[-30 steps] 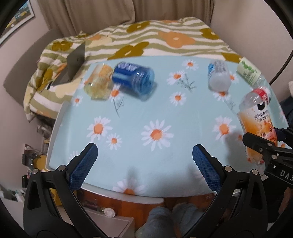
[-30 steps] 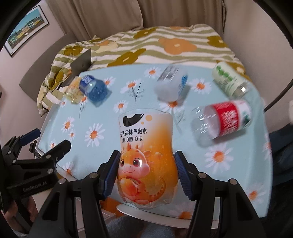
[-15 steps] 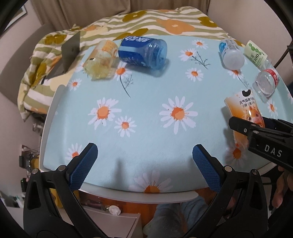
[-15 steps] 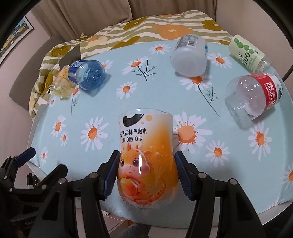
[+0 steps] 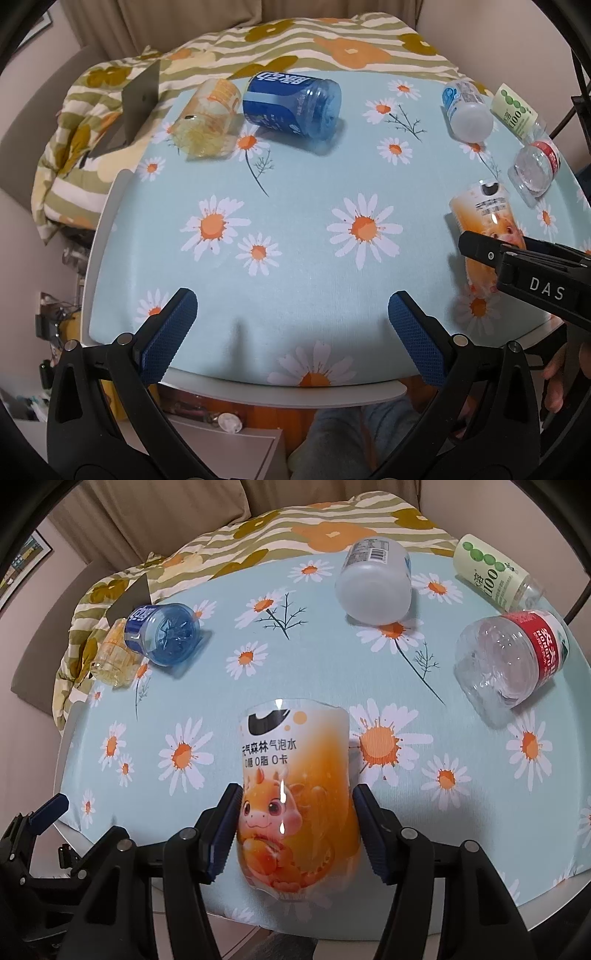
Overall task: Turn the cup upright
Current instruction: 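Open the right tool to release the cup while the left tool grasps it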
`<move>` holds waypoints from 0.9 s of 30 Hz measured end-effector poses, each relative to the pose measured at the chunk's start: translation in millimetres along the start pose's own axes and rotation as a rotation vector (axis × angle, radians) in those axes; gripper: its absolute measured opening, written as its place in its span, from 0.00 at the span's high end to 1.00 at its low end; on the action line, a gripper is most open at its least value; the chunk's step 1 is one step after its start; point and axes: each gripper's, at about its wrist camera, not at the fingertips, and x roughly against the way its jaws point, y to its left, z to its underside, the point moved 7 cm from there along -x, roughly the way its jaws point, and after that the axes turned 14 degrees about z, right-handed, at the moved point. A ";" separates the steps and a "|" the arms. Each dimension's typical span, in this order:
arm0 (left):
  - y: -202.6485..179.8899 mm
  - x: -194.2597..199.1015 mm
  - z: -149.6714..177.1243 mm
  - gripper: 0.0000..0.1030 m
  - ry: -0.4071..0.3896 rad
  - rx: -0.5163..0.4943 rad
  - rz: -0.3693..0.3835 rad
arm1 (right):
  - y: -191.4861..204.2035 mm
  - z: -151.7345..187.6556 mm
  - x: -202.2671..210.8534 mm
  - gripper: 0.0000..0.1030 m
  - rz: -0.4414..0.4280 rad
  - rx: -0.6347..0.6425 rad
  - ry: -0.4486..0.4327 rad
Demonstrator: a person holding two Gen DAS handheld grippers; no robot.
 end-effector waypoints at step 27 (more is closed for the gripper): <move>-102.4 27.2 -64.7 0.00 0.079 0.011 0.135 | -102.5 -18.8 130.6 0.00 0.063 0.054 -0.151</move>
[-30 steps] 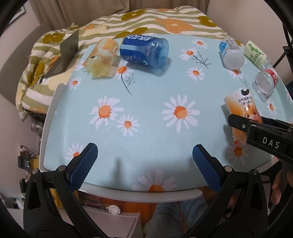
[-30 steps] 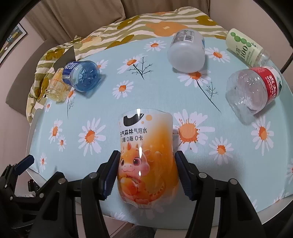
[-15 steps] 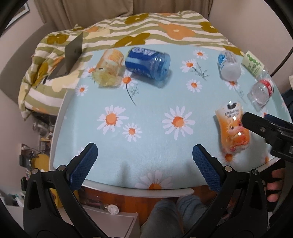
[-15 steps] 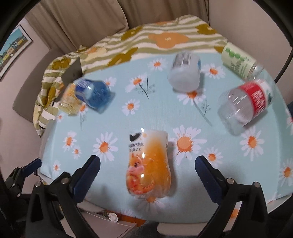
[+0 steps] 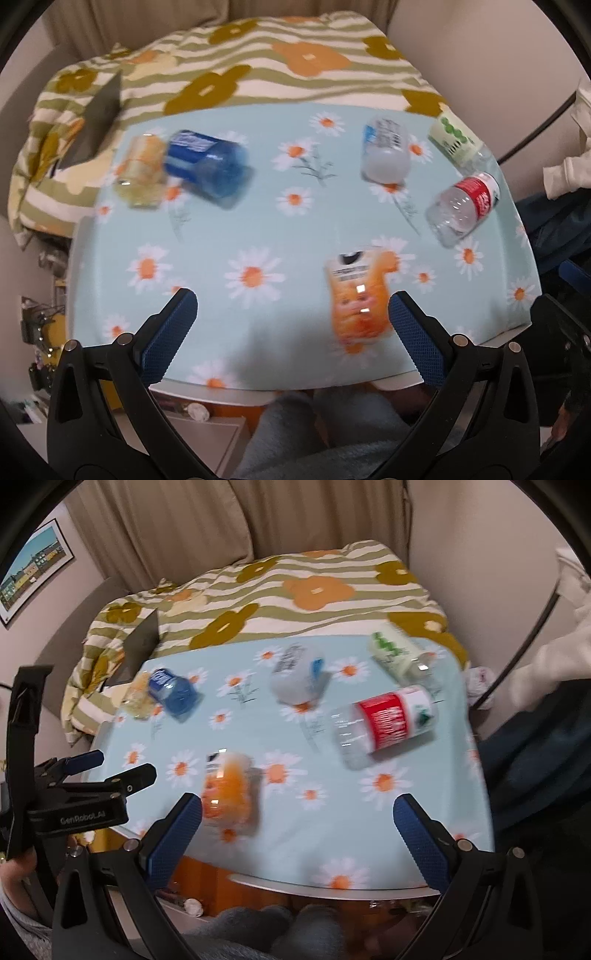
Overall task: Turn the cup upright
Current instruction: 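Open the right tool to release the cup while the left tool grasps it, then rotate the held cup with the left tool until its rim faces up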
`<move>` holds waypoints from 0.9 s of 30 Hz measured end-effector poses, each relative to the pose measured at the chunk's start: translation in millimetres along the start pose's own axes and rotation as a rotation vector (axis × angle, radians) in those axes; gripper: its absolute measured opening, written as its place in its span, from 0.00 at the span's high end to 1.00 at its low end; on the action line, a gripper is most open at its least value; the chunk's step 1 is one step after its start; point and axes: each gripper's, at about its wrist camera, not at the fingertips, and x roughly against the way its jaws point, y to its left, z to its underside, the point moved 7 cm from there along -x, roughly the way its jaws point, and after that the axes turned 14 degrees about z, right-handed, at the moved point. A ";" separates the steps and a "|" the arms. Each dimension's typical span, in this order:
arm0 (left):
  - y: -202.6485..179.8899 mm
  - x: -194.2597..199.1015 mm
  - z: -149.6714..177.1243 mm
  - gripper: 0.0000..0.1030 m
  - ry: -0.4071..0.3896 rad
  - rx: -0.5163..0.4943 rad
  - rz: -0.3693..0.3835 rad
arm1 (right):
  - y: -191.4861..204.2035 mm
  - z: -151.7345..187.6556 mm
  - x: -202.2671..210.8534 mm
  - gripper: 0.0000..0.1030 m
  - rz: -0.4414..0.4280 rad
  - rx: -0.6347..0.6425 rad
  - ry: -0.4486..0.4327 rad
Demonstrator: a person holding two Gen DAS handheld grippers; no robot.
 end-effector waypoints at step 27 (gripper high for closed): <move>-13.2 -105.7 -1.1 0.18 0.215 0.208 -0.013 | -43.3 -11.3 -55.2 0.00 -0.139 0.088 0.035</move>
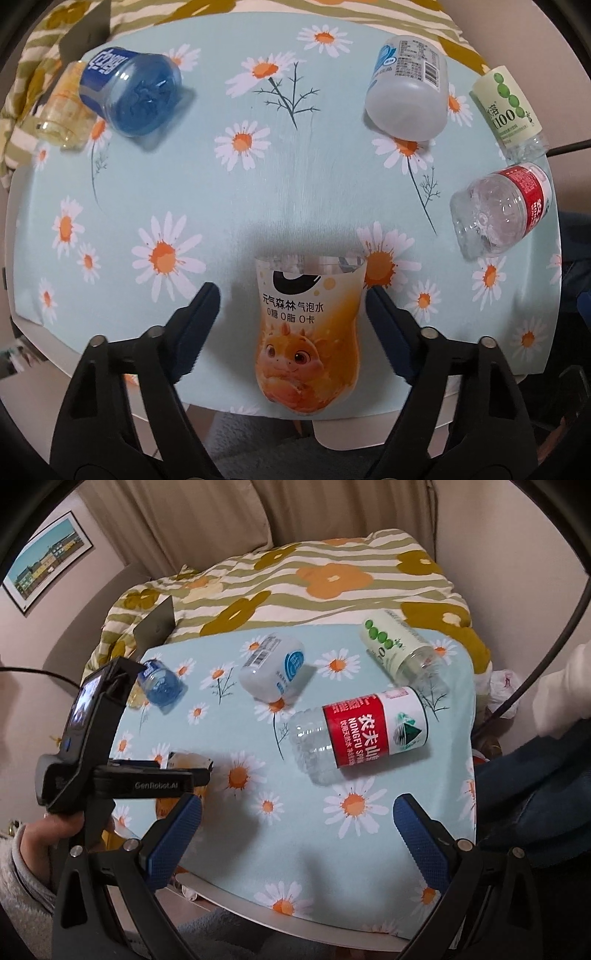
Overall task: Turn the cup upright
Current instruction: 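Rotate the held cup with the left tool until its rim faces up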
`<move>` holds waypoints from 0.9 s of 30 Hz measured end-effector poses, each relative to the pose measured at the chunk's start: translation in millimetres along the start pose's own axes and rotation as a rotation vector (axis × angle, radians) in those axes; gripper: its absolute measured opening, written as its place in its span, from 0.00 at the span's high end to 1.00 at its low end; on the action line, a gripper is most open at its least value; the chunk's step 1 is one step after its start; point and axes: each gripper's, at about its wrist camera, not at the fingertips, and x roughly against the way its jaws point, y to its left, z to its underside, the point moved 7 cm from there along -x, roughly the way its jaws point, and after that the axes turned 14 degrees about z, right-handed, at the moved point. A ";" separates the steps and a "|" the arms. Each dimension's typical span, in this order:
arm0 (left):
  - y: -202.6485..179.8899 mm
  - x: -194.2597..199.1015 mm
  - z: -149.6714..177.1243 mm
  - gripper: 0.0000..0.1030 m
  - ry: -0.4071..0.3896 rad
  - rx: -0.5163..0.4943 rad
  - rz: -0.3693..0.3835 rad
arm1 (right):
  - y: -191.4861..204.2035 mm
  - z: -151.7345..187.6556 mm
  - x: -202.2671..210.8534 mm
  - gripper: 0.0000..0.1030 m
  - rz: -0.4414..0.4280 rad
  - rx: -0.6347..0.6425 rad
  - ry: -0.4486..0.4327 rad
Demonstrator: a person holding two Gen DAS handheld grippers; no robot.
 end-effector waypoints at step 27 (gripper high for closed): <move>-9.9 59.8 1.7 0.43 -0.390 -0.190 0.175 | 6.5 0.1 18.0 0.00 0.006 -0.060 -0.064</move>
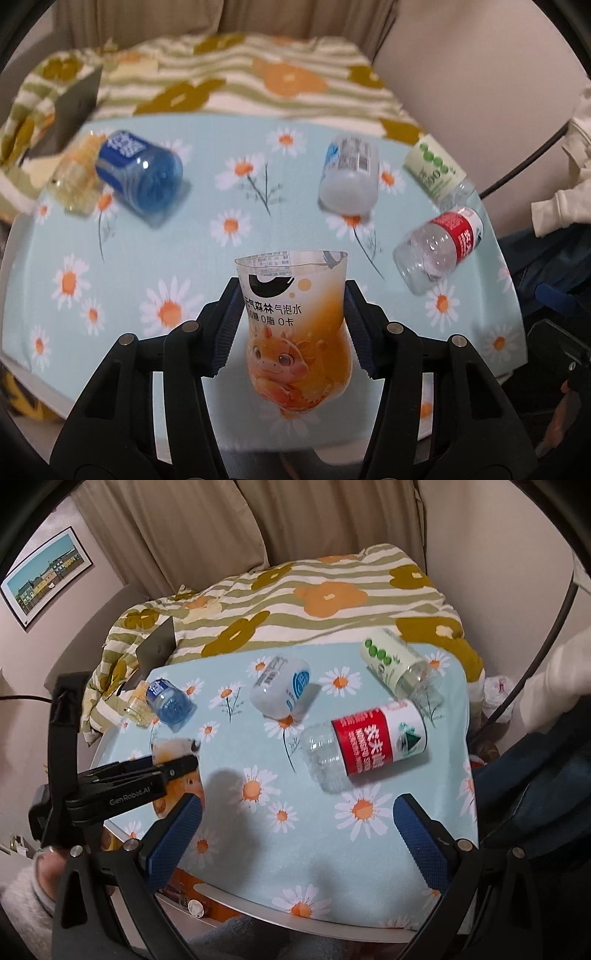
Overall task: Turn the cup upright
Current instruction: 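Rotate the held cup with the left tool until its rim faces up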
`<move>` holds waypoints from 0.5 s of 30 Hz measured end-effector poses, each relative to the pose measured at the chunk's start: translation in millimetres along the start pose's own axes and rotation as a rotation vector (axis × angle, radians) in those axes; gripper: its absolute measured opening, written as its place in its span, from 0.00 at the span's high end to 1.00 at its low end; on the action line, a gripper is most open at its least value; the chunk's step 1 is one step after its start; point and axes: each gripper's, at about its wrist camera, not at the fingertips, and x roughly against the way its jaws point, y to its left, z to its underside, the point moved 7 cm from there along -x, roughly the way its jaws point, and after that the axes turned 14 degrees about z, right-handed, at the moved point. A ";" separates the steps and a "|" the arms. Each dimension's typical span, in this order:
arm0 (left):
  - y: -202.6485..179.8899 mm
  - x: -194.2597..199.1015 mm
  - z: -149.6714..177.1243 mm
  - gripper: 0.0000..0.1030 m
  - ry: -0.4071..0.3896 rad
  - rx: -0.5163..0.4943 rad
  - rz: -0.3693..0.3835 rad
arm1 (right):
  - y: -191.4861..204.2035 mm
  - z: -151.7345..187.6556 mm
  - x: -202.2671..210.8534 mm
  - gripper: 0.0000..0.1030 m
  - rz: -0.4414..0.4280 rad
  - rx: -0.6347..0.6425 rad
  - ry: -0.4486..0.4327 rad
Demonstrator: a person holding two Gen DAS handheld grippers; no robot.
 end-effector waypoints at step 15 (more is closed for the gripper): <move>-2.3 -11.8 16.8 0.43 -0.304 -0.209 -0.041 | 5.8 29.2 -22.9 0.00 0.062 0.006 -0.047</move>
